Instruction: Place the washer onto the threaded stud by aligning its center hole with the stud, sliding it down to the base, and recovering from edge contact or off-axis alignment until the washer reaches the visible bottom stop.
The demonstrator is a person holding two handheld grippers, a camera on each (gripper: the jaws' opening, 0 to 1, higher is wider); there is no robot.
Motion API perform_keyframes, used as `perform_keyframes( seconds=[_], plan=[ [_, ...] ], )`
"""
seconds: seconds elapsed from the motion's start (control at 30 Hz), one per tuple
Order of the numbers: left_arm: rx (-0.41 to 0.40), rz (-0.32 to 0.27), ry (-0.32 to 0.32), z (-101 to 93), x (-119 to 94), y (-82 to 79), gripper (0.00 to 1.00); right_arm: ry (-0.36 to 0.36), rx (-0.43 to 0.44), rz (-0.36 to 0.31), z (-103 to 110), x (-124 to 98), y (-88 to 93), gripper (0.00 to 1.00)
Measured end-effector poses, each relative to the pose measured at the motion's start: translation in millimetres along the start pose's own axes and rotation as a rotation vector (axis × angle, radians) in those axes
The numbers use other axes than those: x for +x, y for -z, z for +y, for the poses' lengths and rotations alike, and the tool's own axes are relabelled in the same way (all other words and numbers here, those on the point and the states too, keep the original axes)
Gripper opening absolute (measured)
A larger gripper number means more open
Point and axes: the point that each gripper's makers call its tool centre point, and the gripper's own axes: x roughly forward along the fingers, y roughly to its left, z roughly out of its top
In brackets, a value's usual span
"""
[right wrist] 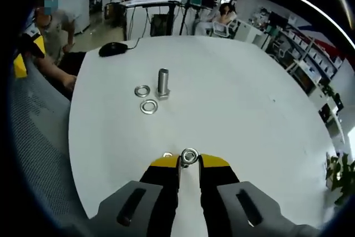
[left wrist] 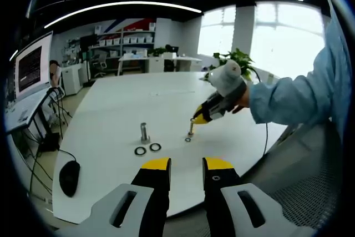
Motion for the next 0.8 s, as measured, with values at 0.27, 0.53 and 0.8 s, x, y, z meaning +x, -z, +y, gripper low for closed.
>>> perform_keyframes(
  seconds=[0.27, 0.53, 0.8],
  plan=[
    [0.0, -0.001, 0.0, -0.1, 0.1, -0.2, 0.2, -0.005, 0.004, 0.011, 0.4, 3.9, 2.5, 0.14],
    [0.001, 0.001, 0.002, -0.2, 0.2, 0.1, 0.2, -0.013, 0.004, 0.026, 0.0, 8.5, 4.9, 0.14],
    [0.0, 0.002, 0.002, -0.4, 0.2, 0.2, 0.2, -0.023, 0.001, 0.03, 1.5, 9.0, 6.6, 0.15]
  ],
)
